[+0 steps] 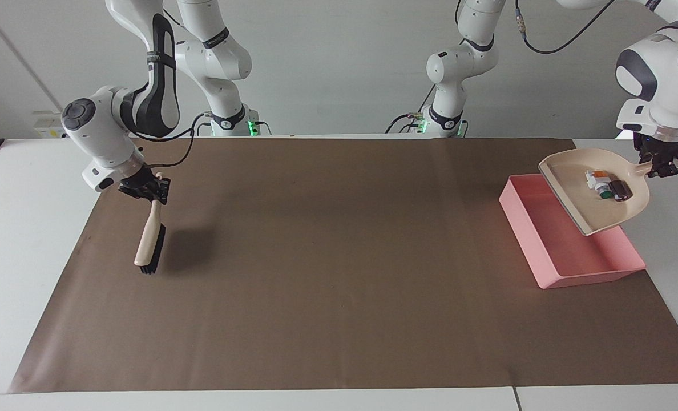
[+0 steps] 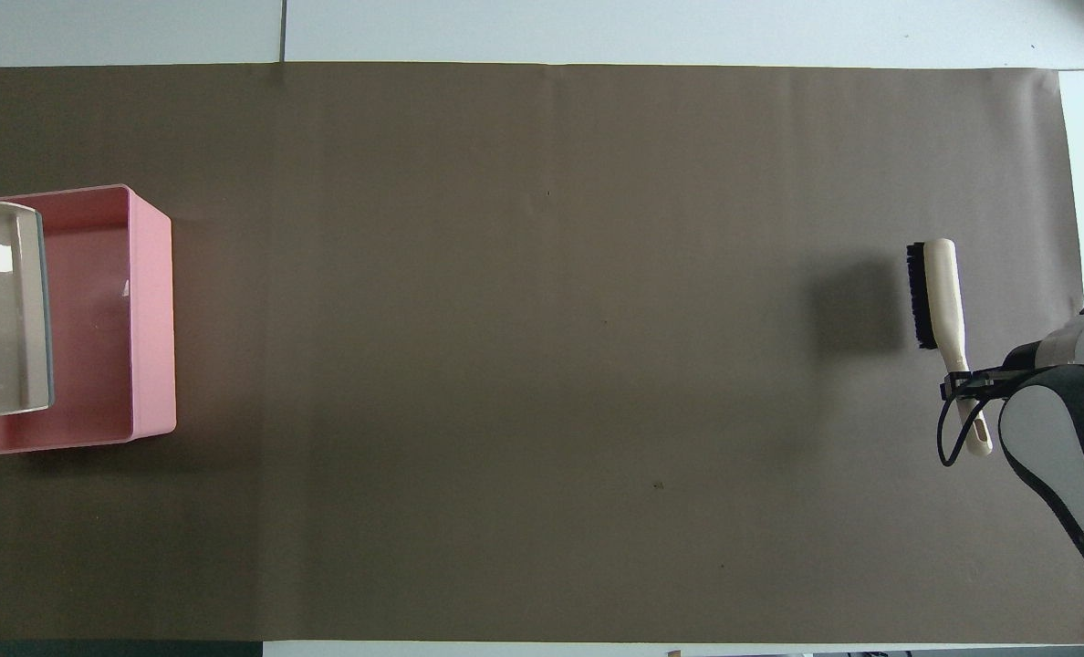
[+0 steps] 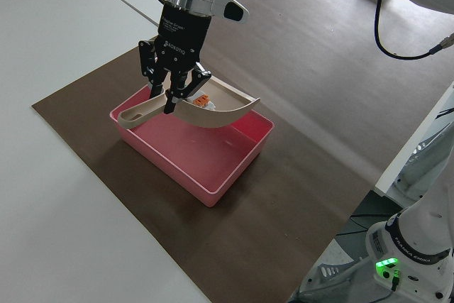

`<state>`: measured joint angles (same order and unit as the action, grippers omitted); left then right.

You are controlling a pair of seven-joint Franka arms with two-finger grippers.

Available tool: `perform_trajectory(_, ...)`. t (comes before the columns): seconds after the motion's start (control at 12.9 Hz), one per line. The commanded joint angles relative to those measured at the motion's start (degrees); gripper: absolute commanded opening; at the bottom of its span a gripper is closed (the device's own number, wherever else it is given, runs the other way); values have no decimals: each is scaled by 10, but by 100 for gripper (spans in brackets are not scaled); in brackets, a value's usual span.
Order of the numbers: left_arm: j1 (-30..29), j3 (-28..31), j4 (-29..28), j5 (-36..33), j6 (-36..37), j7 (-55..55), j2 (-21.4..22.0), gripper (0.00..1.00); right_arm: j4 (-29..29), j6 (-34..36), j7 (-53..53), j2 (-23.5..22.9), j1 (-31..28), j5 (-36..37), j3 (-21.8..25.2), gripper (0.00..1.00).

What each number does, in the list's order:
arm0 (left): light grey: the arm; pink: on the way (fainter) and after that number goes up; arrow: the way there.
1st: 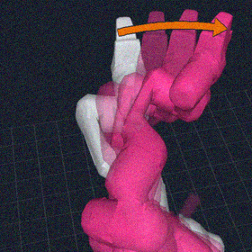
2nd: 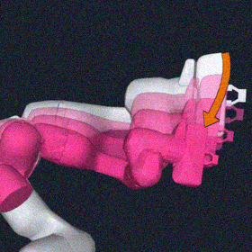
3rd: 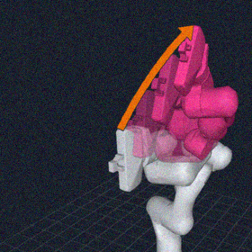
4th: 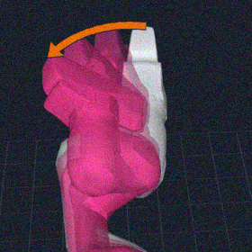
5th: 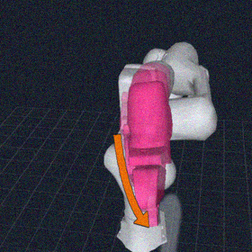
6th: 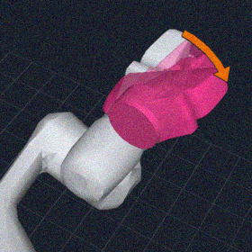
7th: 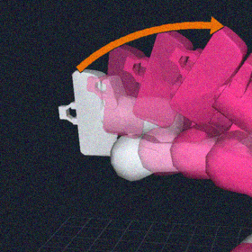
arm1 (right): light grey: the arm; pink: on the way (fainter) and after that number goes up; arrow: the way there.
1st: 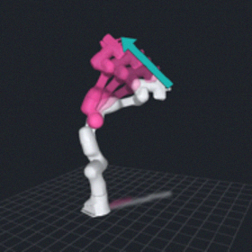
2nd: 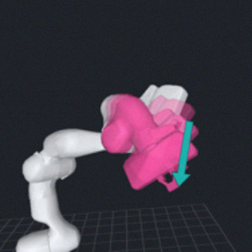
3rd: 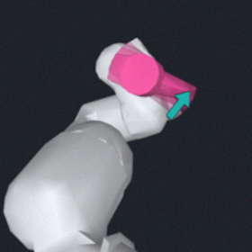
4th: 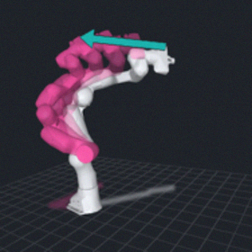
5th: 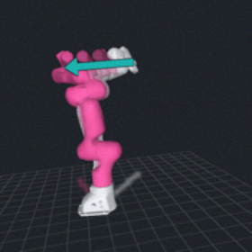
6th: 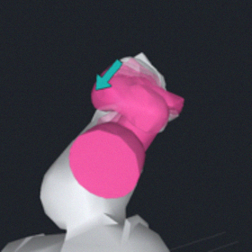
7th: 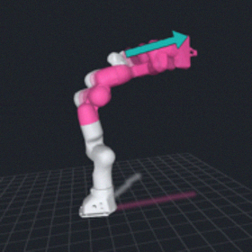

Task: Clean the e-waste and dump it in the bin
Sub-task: 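Tip the dustpan over the pink box with the left gripper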

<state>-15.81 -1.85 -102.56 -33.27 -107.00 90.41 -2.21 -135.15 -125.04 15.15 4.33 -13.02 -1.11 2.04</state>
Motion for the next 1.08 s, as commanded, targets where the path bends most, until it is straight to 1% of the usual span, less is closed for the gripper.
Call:
perform_trajectory(0.0, 31, 2, -21, -97, -2, -60, -6, 0, -15, -16, 15, 3, -12, 6, -8, 6)
perform_trajectory(0.15, 55, 2, -54, -171, -1, -129, -7, 0, -24, -27, 15, 3, -12, 6, -8, 8)
perform_trajectory(0.23, 62, 2, -71, -200, -1, -155, -6, 0, -26, -26, 15, 4, -12, 6, -9, 16)
perform_trajectory(0.31, 68, 2, -83, -224, 1, -174, -6, 0, -27, -24, 15, 5, -11, 6, -9, 33)
perform_trajectory(0.39, 74, 2, -91, -256, 4, -198, -7, 0, -27, -20, 15, 5, -10, 6, -9, 59)
perform_trajectory(0.46, 80, 2, -100, -274, 8, -211, -6, 0, -23, -14, 15, 5, -8, 6, -9, 87)
perform_trajectory(0.54, 84, 2, -104, -285, 13, -217, -6, 0, -15, 8, 15, 5, -4, 6, -10, 100)
perform_trajectory(0.77, 105, 3, -101, -329, 59, -224, -6, 0, 79, 110, -5, 7, 28, 6, -13, 100)
perform_trajectory(1.0, 122, 2, -90, -349, 92, -219, -1, 0, 128, 137, -79, 18, 75, 7, -13, 100)
